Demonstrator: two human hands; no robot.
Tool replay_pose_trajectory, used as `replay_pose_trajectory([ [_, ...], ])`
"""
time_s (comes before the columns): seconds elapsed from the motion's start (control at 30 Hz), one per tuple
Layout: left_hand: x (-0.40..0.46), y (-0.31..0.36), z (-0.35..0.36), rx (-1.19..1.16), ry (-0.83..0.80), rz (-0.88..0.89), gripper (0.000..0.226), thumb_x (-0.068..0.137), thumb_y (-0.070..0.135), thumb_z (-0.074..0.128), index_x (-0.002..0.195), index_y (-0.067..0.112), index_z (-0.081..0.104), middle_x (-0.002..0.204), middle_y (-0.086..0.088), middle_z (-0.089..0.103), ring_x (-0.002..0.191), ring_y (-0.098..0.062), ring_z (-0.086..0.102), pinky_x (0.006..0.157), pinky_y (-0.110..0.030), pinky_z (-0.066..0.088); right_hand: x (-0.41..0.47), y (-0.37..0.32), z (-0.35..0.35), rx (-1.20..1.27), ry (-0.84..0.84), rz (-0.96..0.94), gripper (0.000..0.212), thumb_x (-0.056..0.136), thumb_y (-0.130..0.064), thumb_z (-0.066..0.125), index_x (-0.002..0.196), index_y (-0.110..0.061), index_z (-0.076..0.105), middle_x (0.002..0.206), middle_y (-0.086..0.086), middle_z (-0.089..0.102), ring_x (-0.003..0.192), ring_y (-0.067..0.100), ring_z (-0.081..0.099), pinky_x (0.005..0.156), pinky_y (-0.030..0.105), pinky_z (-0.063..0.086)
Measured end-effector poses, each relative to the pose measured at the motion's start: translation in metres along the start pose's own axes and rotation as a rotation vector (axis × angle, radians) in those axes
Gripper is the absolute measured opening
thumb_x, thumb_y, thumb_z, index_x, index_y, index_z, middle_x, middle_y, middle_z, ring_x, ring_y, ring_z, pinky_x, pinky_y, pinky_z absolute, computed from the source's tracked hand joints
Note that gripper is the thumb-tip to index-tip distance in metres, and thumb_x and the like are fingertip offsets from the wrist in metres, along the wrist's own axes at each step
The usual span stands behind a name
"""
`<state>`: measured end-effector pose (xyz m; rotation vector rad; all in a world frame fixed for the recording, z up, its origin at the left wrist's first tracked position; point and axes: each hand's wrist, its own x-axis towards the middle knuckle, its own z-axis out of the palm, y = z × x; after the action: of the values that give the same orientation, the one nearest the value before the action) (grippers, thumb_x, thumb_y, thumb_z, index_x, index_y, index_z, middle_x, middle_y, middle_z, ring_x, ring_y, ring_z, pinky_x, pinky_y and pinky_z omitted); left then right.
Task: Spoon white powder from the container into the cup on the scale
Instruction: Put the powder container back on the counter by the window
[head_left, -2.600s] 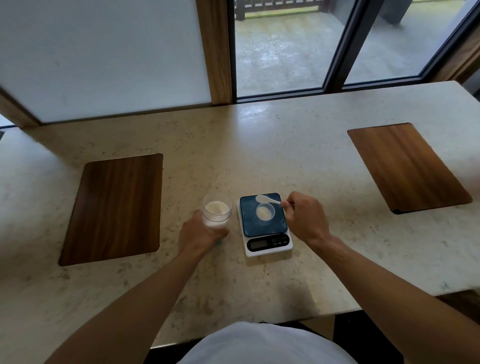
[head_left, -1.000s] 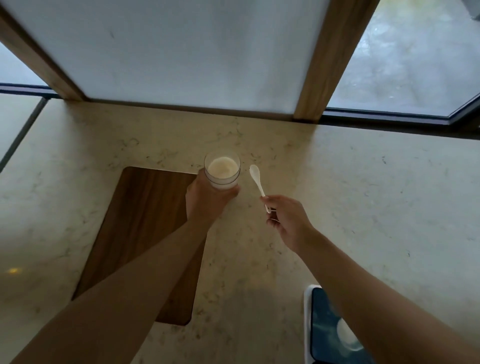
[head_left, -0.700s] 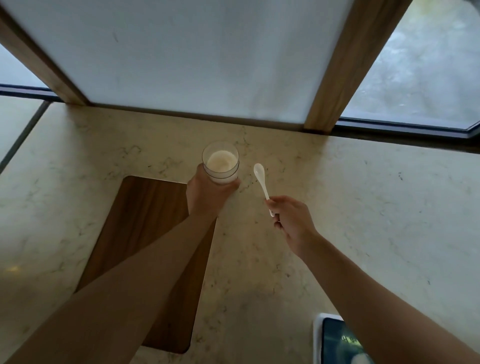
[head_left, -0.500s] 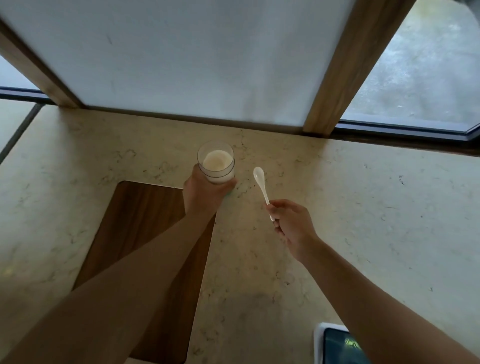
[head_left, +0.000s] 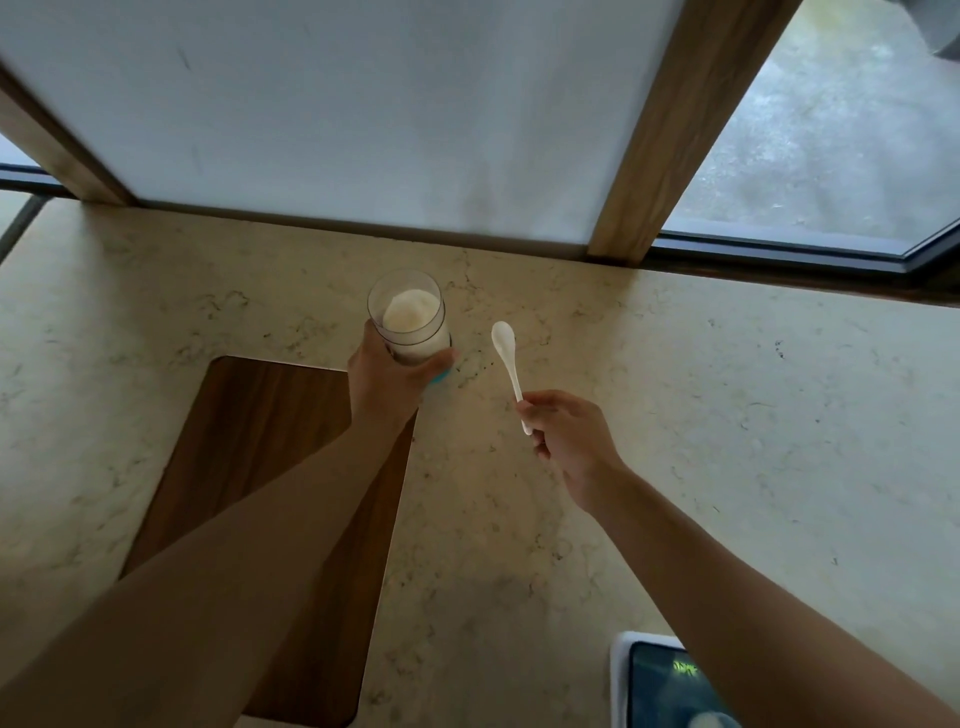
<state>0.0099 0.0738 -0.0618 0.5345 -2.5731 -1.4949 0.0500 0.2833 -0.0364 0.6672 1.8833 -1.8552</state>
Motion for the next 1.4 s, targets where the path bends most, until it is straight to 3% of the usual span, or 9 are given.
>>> replay_pose_trajectory([
  [0.17, -0.006, -0.005, -0.003, 0.047, 0.003, -0.004, 0.112, 0.060, 0.053, 0.087, 0.149, 0.021, 0.026, 0.145, -0.002, 0.044, 0.131, -0.021, 0.046, 0.105, -0.042, 0.048, -0.007, 0.000, -0.003, -0.008, -0.001, -0.021, 0.009, 0.087, -0.010, 0.070, 0.094, -0.010, 0.077, 0.068, 0.003, 0.062, 0.058, 0.013, 0.050, 0.050, 0.024, 0.041],
  [0.27, -0.019, -0.006, -0.007, 0.117, -0.001, -0.012, 0.114, 0.066, 0.053, 0.085, 0.153, 0.020, 0.019, 0.154, -0.008, 0.033, 0.139, -0.026, 0.037, 0.109, -0.043, 0.040, -0.014, 0.000, -0.006, -0.012, 0.009, -0.031, 0.008, 0.086, -0.010, 0.071, 0.092, -0.010, 0.077, 0.070, 0.005, 0.064, 0.061, 0.015, 0.052, 0.054, 0.026, 0.044],
  [0.43, -0.047, 0.001, -0.015, 0.171, -0.031, -0.033, 0.113, 0.070, 0.062, 0.077, 0.155, 0.021, 0.016, 0.159, -0.007, 0.027, 0.144, -0.028, 0.031, 0.114, -0.048, 0.036, -0.033, -0.001, -0.015, -0.039, 0.015, -0.033, 0.014, 0.083, -0.003, 0.067, 0.090, -0.010, 0.077, 0.068, 0.004, 0.064, 0.062, 0.016, 0.054, 0.057, 0.028, 0.045],
  [0.67, -0.100, 0.025, -0.030, 0.227, -0.077, -0.018, 0.112, 0.068, 0.078, 0.066, 0.154, 0.023, 0.018, 0.160, -0.004, 0.029, 0.143, -0.028, 0.035, 0.112, -0.053, 0.039, -0.084, 0.003, -0.046, -0.062, 0.069, -0.089, 0.008, 0.085, -0.007, 0.072, 0.091, -0.007, 0.078, 0.076, 0.016, 0.069, 0.065, 0.020, 0.055, 0.066, 0.033, 0.048],
  [0.97, -0.189, 0.051, -0.037, 0.190, -0.184, 0.076, 0.115, 0.063, 0.086, 0.061, 0.153, 0.026, 0.020, 0.156, -0.001, 0.035, 0.139, -0.022, 0.039, 0.111, -0.044, 0.041, -0.155, 0.031, -0.112, -0.132, 0.176, -0.147, 0.015, 0.084, -0.019, 0.077, 0.097, -0.012, 0.076, 0.079, 0.008, 0.074, 0.062, 0.011, 0.061, 0.059, 0.025, 0.050],
  [1.23, -0.264, 0.052, -0.013, 0.177, -0.282, 0.144, 0.106, 0.062, 0.085, 0.062, 0.147, 0.035, 0.022, 0.151, 0.001, 0.041, 0.135, -0.020, 0.043, 0.100, -0.033, 0.038, -0.204, 0.075, -0.173, -0.116, 0.251, -0.111, 0.016, 0.086, -0.017, 0.075, 0.100, -0.010, 0.076, 0.087, 0.007, 0.074, 0.072, 0.020, 0.063, 0.062, 0.030, 0.051],
  [1.4, -0.294, 0.049, -0.002, 0.201, -0.327, 0.193, 0.109, 0.062, 0.079, 0.067, 0.148, 0.026, 0.026, 0.147, -0.003, 0.045, 0.132, -0.020, 0.046, 0.098, -0.031, 0.039, -0.226, 0.101, -0.203, -0.121, 0.297, -0.081, 0.015, 0.085, -0.018, 0.075, 0.098, -0.012, 0.076, 0.087, 0.004, 0.074, 0.072, 0.018, 0.063, 0.060, 0.028, 0.049],
])
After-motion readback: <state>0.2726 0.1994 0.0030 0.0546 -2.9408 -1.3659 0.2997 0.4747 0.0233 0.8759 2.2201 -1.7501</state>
